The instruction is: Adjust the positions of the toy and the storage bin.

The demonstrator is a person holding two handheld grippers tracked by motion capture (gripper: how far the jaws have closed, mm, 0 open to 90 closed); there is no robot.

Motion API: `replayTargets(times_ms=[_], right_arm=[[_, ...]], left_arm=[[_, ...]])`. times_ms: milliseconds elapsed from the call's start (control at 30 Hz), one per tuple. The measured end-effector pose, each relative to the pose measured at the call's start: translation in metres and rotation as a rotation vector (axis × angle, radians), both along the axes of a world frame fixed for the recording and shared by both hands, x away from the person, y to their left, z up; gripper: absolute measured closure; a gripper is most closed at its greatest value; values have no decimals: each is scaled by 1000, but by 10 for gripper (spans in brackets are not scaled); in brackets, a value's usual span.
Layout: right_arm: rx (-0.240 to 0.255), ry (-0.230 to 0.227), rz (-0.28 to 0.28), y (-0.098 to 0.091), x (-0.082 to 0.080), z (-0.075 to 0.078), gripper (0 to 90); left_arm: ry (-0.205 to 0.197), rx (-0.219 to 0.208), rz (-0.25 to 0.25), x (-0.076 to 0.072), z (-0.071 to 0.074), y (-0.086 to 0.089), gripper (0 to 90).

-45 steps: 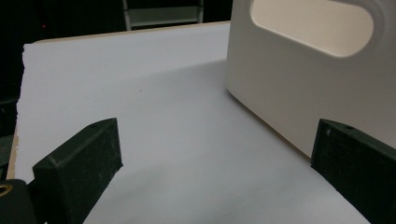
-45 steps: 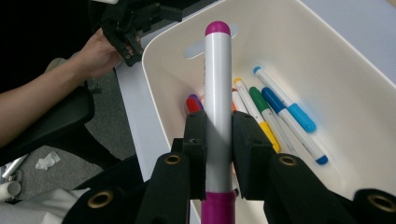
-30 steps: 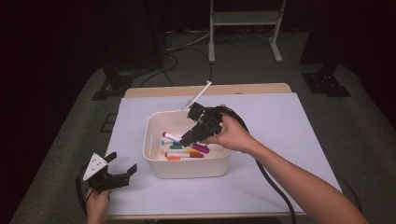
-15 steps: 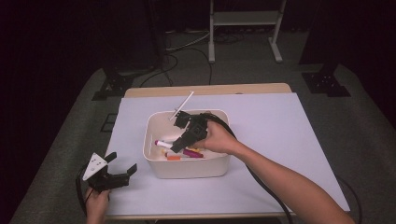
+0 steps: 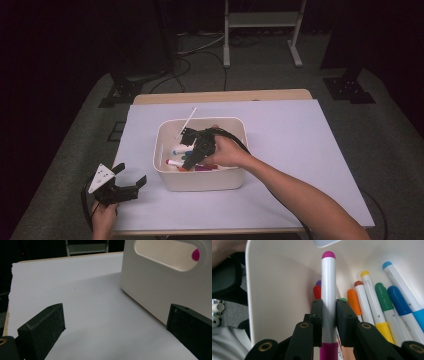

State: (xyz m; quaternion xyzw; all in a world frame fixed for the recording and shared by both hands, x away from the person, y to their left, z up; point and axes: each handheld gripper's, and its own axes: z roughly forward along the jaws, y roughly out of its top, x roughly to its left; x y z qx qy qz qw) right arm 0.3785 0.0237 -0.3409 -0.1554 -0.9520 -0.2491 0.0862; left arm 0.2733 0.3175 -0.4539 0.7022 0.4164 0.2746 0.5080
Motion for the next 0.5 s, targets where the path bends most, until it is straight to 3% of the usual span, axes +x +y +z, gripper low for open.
replayTargets(times_ms=[133, 233, 500], right_arm=[[-32, -4, 3, 2, -1, -4, 752], [-65, -19, 0, 4, -2, -5, 688], [-19, -50, -44, -13, -3, 8, 620]], left_arm=[[0, 1, 0, 0, 0, 0, 5], [1, 1, 0, 0, 0, 0, 5], [2, -8, 3, 1, 0, 0, 6]])
